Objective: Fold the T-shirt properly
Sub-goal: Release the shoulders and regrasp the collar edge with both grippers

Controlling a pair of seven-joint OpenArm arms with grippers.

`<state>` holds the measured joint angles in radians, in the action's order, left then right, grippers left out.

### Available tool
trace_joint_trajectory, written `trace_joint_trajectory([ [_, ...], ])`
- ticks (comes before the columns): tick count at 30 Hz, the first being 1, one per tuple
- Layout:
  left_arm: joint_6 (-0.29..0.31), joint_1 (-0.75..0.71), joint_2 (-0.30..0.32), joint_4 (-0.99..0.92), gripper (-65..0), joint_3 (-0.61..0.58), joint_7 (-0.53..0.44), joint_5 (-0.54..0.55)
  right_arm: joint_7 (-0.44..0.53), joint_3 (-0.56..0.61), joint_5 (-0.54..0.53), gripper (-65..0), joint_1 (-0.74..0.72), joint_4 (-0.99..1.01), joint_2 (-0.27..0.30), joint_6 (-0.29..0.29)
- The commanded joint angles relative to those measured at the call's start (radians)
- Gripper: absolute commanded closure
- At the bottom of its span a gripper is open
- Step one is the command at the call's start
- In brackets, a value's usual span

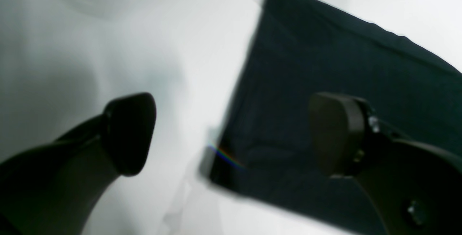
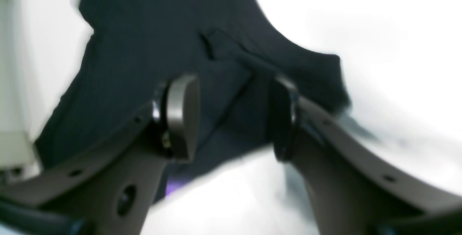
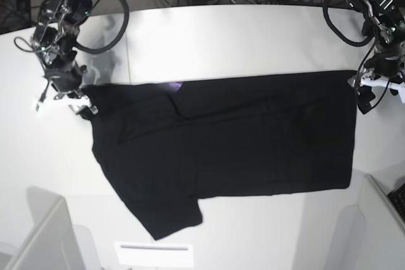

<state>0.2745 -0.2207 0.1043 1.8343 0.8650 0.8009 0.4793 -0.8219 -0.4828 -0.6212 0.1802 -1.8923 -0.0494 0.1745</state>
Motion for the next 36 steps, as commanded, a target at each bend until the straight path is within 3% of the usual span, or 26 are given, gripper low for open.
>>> trace_joint_trajectory([
  [1, 0.016, -0.024, -0.015, 0.021, -65.0, 0.024, -0.004, 0.011, 0.014, -0.029, 0.001, -30.8, 0.006, -0.023, -0.007, -0.002],
  [5, 0.113, -0.096, -0.056, 0.023, -65.0, 0.119, -0.005, 0.011, 0.009, -0.084, -0.001, -42.9, 0.037, -0.023, -0.060, -0.005],
  [7, 0.151, -0.122, -0.074, 0.021, -65.0, 0.148, -0.005, 0.009, 0.016, -0.083, -0.001, -44.0, 0.057, -0.022, -0.065, -0.007],
  [13, 0.174, -0.165, -0.077, -0.041, -64.2, 0.144, -0.005, 0.008, 0.016, -0.081, -0.001, -44.0, 0.061, 0.064, -0.068, -0.007],
  [19, 0.190, -0.159, -0.079, -0.049, -38.7, 0.075, -0.005, 0.008, 0.017, -0.080, -0.001, -44.0, 0.064, 0.090, -0.066, -0.008],
  [22, 0.187, -0.139, -0.081, -0.049, -22.4, 0.035, -0.005, 0.009, 0.017, -0.080, -0.001, -44.0, 0.063, 0.089, -0.066, -0.008],
  [25, 0.187, -0.107, -0.097, -0.072, -1.3, 0.036, 0.001, 0.006, 0.017, -0.080, -0.001, -44.0, 0.066, 0.083, -0.066, -0.008],
  [31, 0.111, -0.087, -0.104, -0.153, 0.0, 0.036, -0.005, 0.006, 0.017, -0.086, -0.001, -44.0, 0.074, 0.083, -0.066, -0.008],
  [36, 0.104, -0.056, -0.107, -0.176, 0.0, 0.035, -0.005, 0.002, 0.017, -0.084, -0.001, -44.0, 0.075, 0.083, -0.066, -0.008],
])
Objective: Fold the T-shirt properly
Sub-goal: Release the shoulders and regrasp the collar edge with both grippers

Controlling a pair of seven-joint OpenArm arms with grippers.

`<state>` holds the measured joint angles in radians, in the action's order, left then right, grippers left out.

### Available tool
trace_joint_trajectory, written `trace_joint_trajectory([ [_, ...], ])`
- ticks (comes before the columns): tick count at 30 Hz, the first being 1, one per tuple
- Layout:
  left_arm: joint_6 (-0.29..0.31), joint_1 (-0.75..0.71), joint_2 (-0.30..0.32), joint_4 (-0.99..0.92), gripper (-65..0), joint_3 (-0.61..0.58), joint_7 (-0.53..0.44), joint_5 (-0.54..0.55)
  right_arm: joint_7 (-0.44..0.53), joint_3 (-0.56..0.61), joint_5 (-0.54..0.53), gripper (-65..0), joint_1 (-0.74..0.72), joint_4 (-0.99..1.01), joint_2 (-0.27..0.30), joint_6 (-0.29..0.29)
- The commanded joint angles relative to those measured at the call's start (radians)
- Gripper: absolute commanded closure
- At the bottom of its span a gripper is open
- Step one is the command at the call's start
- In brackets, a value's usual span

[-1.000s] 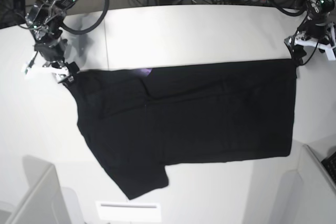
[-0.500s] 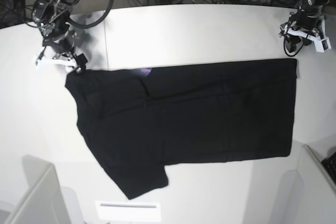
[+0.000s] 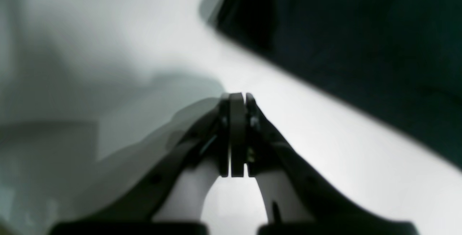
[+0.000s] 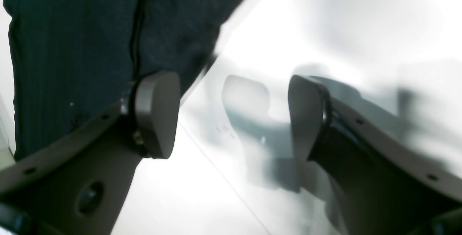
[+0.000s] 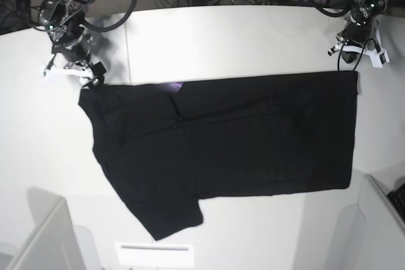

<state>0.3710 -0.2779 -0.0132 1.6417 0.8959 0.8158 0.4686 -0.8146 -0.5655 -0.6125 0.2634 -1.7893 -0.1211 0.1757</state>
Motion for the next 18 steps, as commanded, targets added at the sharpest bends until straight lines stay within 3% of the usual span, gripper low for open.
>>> trace_joint_trajectory([
  [1, 0.007, 0.004, 0.011, 0.018, 0.0, 0.004, -0.020, 0.012, 0.010, -0.001, -0.010, -44.0, -0.008, -0.020, 0.005, -0.009],
  [12, 0.004, 0.050, 0.014, 0.015, 0.0, -0.001, -0.020, 0.011, 0.010, -0.001, -0.010, -44.0, -0.013, -0.020, 0.005, -0.009],
  [18, -0.056, 0.084, 0.014, -0.002, 0.0, -0.002, -0.020, 0.011, 0.010, -0.003, -0.010, -44.0, -0.016, -0.020, 0.007, -0.009],
])
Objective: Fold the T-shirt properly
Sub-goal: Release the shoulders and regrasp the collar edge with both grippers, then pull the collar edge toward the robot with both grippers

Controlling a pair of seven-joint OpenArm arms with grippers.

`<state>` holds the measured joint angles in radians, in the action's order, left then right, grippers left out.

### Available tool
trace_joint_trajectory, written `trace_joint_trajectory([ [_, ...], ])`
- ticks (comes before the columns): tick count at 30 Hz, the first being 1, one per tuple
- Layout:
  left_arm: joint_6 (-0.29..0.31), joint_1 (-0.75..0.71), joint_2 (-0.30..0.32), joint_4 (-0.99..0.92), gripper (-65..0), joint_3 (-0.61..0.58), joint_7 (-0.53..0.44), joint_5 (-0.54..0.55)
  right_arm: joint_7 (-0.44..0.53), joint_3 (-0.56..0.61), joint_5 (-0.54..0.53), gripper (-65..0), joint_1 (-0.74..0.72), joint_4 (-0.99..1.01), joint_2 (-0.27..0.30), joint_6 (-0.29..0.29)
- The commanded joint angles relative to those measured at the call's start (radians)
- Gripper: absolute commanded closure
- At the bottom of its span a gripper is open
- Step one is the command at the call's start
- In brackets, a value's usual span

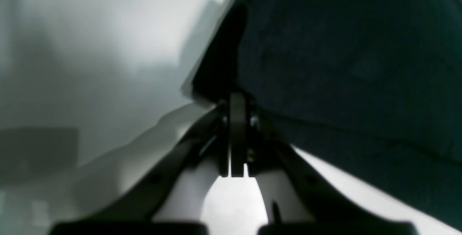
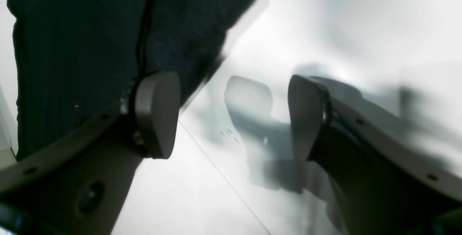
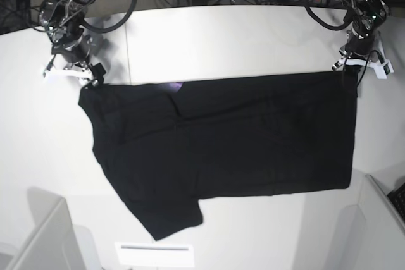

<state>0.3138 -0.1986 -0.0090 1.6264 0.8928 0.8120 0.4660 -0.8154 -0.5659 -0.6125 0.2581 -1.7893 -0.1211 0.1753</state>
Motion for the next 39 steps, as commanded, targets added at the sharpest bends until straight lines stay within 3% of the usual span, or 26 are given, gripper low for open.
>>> trace_joint_trajectory([
  [1, 0.002, 0.018, 0.011, 0.013, 0.0, 0.001, -0.015, 0.014, 0.011, -0.003, -0.010, -44.0, -0.010, -0.020, 0.007, -0.009],
  [9, 0.000, 0.086, 0.011, -0.010, 0.0, -0.001, -0.010, 0.014, 0.011, -0.003, -0.010, -44.0, -0.012, -0.020, 0.007, -0.009],
  [18, 0.000, 0.186, 0.079, -0.150, 0.0, -0.001, -0.015, 0.014, 0.012, -0.001, -0.010, -44.0, -0.013, -0.020, 0.008, -0.009],
  [26, -0.041, 0.275, 0.136, -0.199, 0.0, -0.053, -0.015, 0.014, 0.012, 0.002, -0.010, -44.0, -0.027, -0.017, 0.008, -0.009],
  [29, -0.041, 0.270, 0.154, -0.193, 0.0, -0.067, -0.016, 0.021, 0.012, 0.001, -0.010, -44.0, -0.030, -0.017, 0.008, -0.009],
  [35, -0.032, 0.132, 0.151, -0.051, 0.0, 0.045, -0.016, 0.024, 0.012, -0.004, -0.010, -43.8, -0.029, -0.020, 0.008, -0.009],
  [39, 0.068, 0.021, 0.148, -0.019, 0.0, 0.052, -0.018, 0.024, 0.012, -0.001, -0.010, -43.8, -0.033, -0.014, 0.007, -0.009],
])
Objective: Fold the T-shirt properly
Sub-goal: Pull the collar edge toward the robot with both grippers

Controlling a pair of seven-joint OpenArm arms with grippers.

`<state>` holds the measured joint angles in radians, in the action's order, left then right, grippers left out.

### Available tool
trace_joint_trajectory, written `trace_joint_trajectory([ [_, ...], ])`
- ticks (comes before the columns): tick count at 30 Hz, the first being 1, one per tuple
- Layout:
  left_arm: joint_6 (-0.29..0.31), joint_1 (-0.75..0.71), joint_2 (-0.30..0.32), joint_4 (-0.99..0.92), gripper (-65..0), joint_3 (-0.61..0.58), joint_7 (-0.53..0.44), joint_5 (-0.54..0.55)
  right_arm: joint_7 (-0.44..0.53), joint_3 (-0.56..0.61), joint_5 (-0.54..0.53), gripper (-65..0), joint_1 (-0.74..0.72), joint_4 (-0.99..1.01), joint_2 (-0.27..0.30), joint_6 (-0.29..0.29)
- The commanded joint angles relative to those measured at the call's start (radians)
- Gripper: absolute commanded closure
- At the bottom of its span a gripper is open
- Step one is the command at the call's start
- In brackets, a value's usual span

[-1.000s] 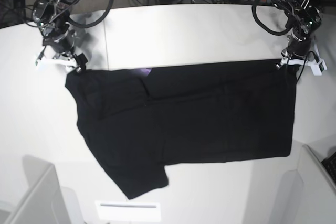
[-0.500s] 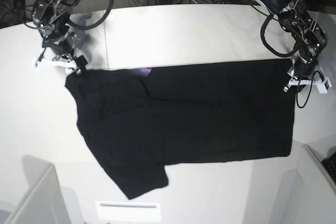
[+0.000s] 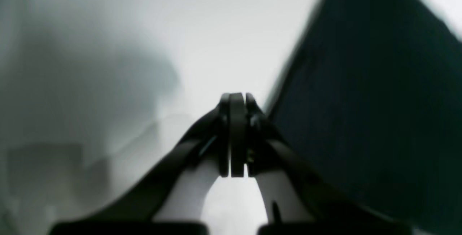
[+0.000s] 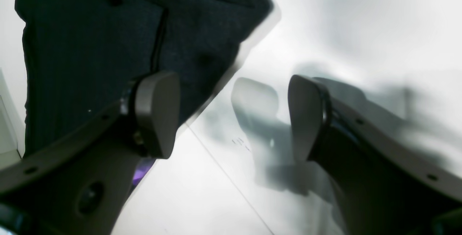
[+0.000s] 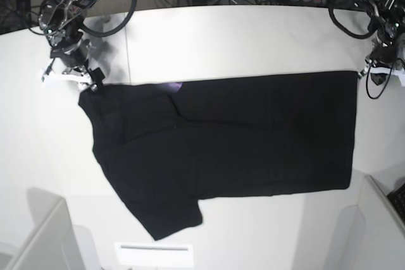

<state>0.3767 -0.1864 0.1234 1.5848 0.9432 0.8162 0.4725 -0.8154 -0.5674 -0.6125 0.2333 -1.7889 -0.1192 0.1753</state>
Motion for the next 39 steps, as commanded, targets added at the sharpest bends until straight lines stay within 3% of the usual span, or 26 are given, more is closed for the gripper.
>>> trace_joint_trajectory([
  [1, 0.023, -0.012, 0.015, 0.021, 0.0, 0.003, -0.022, 0.018, 0.012, 0.002, -0.010, -43.8, -0.010, -0.013, 0.005, -0.009],
  [6, 0.029, -0.058, -0.021, 0.021, -0.7, 0.078, -0.022, 0.019, 0.012, 0.002, -0.010, -43.8, -0.035, 0.010, 0.003, -0.009],
  [10, 0.029, -0.058, -0.037, 0.019, -34.9, 0.125, -0.022, 0.019, 0.012, 0.004, -0.010, -43.8, -0.044, 0.031, 0.002, -0.009],
  [13, 0.031, -0.058, -0.037, 0.019, -53.0, 0.122, -0.022, 0.022, 0.012, 0.004, -0.010, -43.8, -0.044, 0.039, 0.002, -0.009],
  [15, 0.031, -0.057, -0.035, 0.015, -59.7, 0.121, -0.022, 0.070, 0.012, 0.004, -0.010, -44.0, -0.045, 0.045, 0.002, -0.030],
  [19, 0.031, -0.055, -0.028, -0.028, -58.6, 0.102, -0.022, 0.187, 0.012, -0.003, -0.010, -43.8, -0.045, 0.079, 0.002, -0.142],
  [28, 0.031, 0.034, -0.023, -0.137, -56.9, 0.013, -0.022, 0.136, 0.101, -0.003, -0.010, -43.8, -0.044, 0.153, 0.002, -0.144],
  [39, 0.026, 0.115, -0.020, -0.223, -56.9, -0.005, -0.022, 0.136, 0.104, -0.003, -0.008, -43.8, -0.117, 0.269, 0.006, -0.144],
])
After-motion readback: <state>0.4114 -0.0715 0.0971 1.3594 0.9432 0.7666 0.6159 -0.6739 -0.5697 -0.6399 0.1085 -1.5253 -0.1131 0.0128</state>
